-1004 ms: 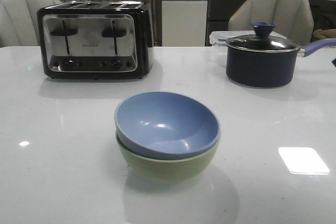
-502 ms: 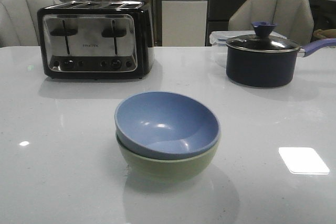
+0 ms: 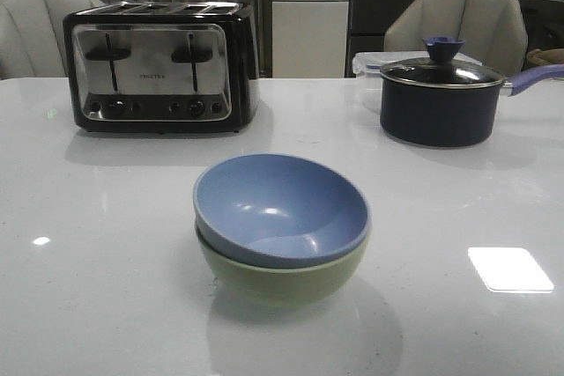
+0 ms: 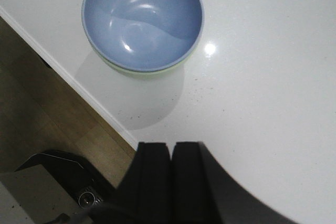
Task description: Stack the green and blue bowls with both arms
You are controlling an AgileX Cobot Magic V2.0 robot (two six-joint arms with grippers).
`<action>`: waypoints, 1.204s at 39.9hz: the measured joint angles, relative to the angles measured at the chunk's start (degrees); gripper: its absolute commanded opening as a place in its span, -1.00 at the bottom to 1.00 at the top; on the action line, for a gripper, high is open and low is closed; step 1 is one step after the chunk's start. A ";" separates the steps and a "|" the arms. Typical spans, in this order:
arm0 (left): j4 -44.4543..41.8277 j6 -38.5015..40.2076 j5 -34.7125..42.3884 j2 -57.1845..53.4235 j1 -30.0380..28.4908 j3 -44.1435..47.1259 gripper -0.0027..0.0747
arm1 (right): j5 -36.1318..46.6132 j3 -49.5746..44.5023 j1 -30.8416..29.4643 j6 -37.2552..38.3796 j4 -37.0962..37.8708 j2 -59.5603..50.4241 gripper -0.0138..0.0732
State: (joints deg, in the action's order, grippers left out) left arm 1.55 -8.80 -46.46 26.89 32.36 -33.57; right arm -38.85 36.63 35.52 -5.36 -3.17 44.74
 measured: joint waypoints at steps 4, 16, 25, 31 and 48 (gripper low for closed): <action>0.00 0.00 3.80 -3.43 -5.92 2.30 -0.69 | 0.00 0.00 0.00 0.00 0.00 0.00 -0.56; -0.05 0.00 24.19 -20.57 -24.90 18.99 -0.69 | 0.00 0.00 0.00 0.00 0.00 0.00 -0.56; -1.11 3.19 29.21 -27.11 -29.19 26.79 -0.69 | 0.00 0.00 0.00 0.00 0.00 0.00 -0.56; -1.86 5.21 34.71 -27.11 -29.19 31.60 -0.69 | 0.00 0.00 0.00 0.00 0.00 0.00 -0.56; -1.99 5.65 45.62 -27.11 -29.19 33.76 -0.69 | 0.00 0.00 0.00 0.00 0.00 0.00 -0.56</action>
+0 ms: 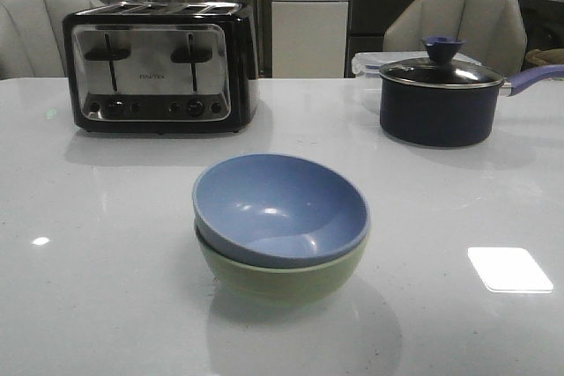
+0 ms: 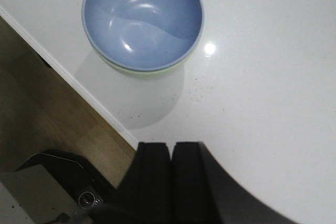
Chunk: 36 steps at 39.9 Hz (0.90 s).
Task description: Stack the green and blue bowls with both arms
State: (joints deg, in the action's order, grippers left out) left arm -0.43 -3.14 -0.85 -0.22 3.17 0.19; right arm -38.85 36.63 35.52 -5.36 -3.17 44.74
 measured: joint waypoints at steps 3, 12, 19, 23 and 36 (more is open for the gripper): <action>0.00 0.00 0.23 0.00 0.00 0.00 -0.69 | 0.00 0.00 0.00 0.00 0.00 0.00 -0.56; 0.00 0.00 0.23 0.00 0.00 0.00 -0.69 | 0.00 0.00 0.00 0.00 0.00 0.00 -0.56; 0.00 0.00 0.23 0.00 0.00 0.00 -0.69 | 0.00 0.00 0.00 0.00 0.00 0.00 -0.56; 0.00 0.00 0.23 0.00 0.00 0.00 -0.69 | 0.00 0.00 0.00 0.00 0.00 0.00 -0.56; 0.00 0.00 0.23 0.00 0.00 0.00 -0.69 | 0.00 -0.34 -0.15 0.00 0.00 -0.54 -0.56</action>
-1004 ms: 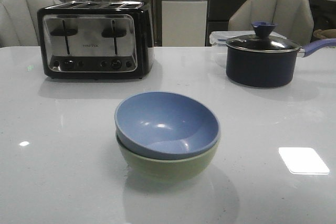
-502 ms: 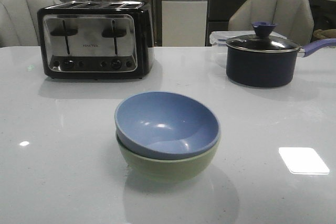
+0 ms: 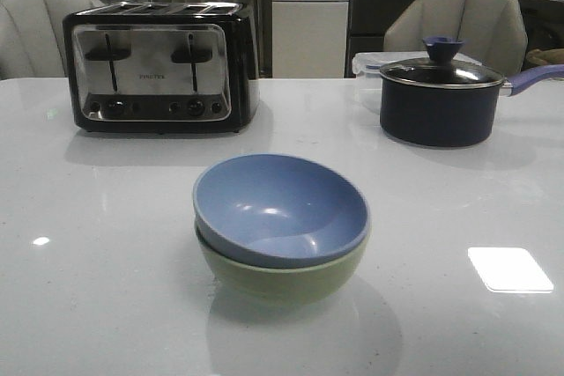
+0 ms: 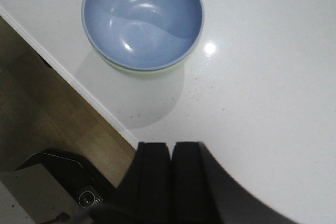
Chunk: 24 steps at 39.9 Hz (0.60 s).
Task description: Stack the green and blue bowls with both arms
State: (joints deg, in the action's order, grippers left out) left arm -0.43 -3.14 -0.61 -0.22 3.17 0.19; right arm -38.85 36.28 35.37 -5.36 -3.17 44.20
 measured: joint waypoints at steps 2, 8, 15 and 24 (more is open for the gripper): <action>0.00 0.00 0.00 0.00 0.00 0.00 -0.69 | 0.22 -0.46 -0.84 0.00 0.00 -0.92 -0.56; 0.00 0.00 0.00 0.00 0.00 0.00 -0.69 | 4.65 -5.44 -7.79 0.00 0.00 -7.06 -0.56; 0.00 0.00 0.00 0.00 0.00 0.00 -0.69 | 16.38 -16.12 -18.26 0.00 0.00 -19.23 -0.56; 0.00 0.00 0.00 0.00 0.00 0.00 -0.69 | 27.91 -29.79 -28.95 0.00 0.00 -36.15 -0.56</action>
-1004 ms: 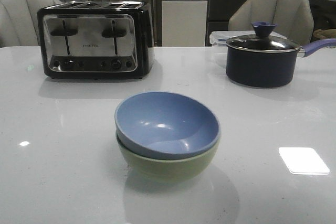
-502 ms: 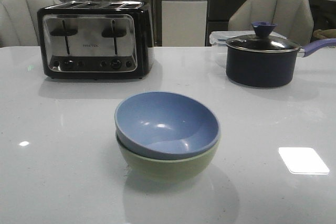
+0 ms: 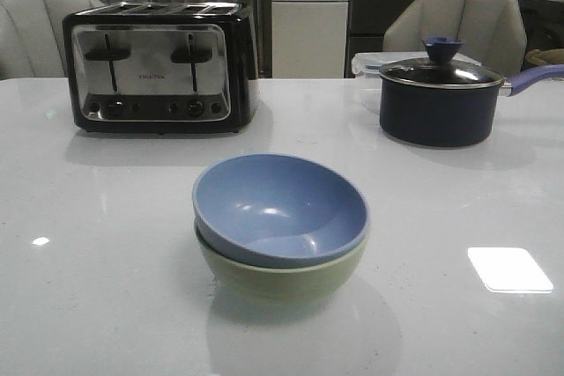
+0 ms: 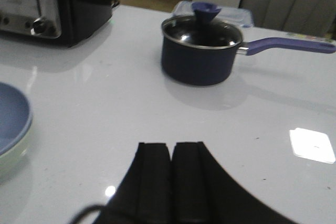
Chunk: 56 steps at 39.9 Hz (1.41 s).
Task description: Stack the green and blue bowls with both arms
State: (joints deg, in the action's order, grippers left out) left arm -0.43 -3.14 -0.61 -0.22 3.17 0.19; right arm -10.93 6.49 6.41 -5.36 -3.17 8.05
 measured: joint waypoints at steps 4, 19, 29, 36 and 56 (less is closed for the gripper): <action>0.00 0.00 0.00 0.00 0.00 0.00 -0.69 | 2.29 -4.12 -3.09 0.00 0.00 -5.27 -0.56; 0.00 0.00 0.00 0.00 0.00 0.00 -0.69 | 5.14 -8.05 -4.48 -0.12 0.00 -8.63 -0.56; 0.00 0.00 0.00 0.00 0.00 0.00 -0.69 | 7.21 -8.05 -4.62 1.65 0.44 -8.63 -0.56; 0.00 0.00 0.00 0.00 0.00 0.00 -0.69 | 9.85 -8.05 -5.16 6.11 2.31 -8.72 -0.56; 0.00 0.00 0.00 0.00 0.00 0.00 -0.69 | 10.36 -8.05 -5.27 6.50 2.54 -8.72 -0.56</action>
State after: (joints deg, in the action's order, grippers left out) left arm -0.43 -3.14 -0.61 -0.22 3.17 0.19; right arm -0.57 -1.55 1.14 1.15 -0.63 -0.66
